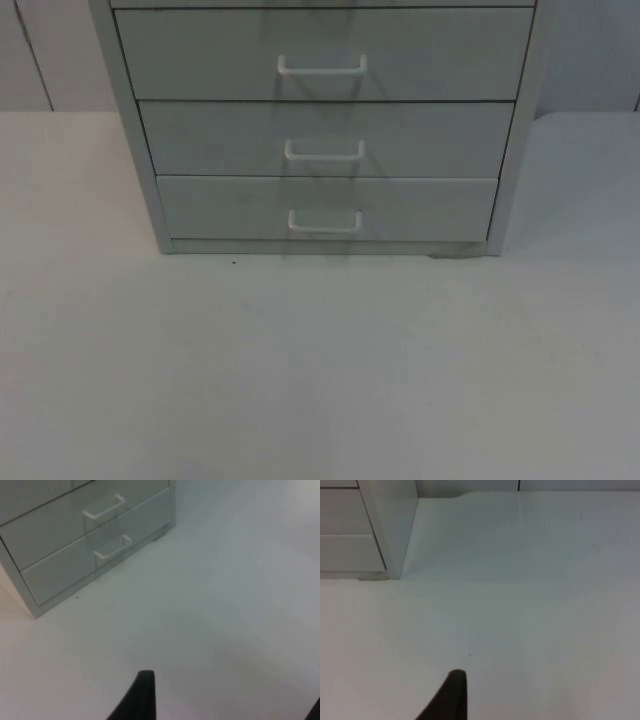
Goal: Open the drawer with the left hand, place the block into the drawer with the right hand, then close the drawer with the left hand.
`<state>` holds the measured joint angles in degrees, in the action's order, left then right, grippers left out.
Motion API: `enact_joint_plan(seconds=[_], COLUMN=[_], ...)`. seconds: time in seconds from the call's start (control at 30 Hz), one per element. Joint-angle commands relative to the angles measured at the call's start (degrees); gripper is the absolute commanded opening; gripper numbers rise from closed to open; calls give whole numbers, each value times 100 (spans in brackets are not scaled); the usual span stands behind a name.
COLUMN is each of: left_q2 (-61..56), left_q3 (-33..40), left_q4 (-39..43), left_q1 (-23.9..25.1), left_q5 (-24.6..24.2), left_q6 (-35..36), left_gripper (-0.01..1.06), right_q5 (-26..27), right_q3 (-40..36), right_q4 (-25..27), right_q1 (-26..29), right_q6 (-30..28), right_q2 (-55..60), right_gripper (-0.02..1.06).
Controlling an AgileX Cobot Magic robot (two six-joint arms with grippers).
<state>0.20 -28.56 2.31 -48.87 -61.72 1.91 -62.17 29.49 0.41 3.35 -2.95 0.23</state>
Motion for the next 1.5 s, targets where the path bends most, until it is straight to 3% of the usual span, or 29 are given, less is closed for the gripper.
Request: enact_joint_plan(seconds=[0.0, 0.87, 1.07, 1.2, 1.23, 1.37, 1.43, 1.47], left_q2=[-20, -20, -20, -20, -20, -20, -20, -20], left_q3=[24, 24, 24, 24, 24, 24, 24, 24], left_q4=[-59, -59, -59, -59, -59, -59, -59, -59], left_q1=[25, 149, 1028, 2043, 2043, 3033, 3240, 3611], left_q5=[0, 11, 11, 11, 11, 11, 11, 11], left_q6=[-19, -19, -19, -19, -19, -19, -19, -19], left_gripper=[105, 105, 105, 105, 105, 105, 105, 105], right_q5=[29, 29, 40, 40, 40, 40, 40, 40], right_q3=[4, 4, 4, 4, 4, 4, 4, 4], right_q4=[24, -8, -41, -41, -41, -41, -41, -41], right_q1=[5, 5, 5, 5, 5, 5, 5, 5], right_q6=[-51, 57, 57, 57, 57, 57, 57, 57], right_q2=[-23, -23, -23, -23, -23, -23, -23, -23], right_gripper=[101, 101, 101, 101, 101, 101, 101, 101])
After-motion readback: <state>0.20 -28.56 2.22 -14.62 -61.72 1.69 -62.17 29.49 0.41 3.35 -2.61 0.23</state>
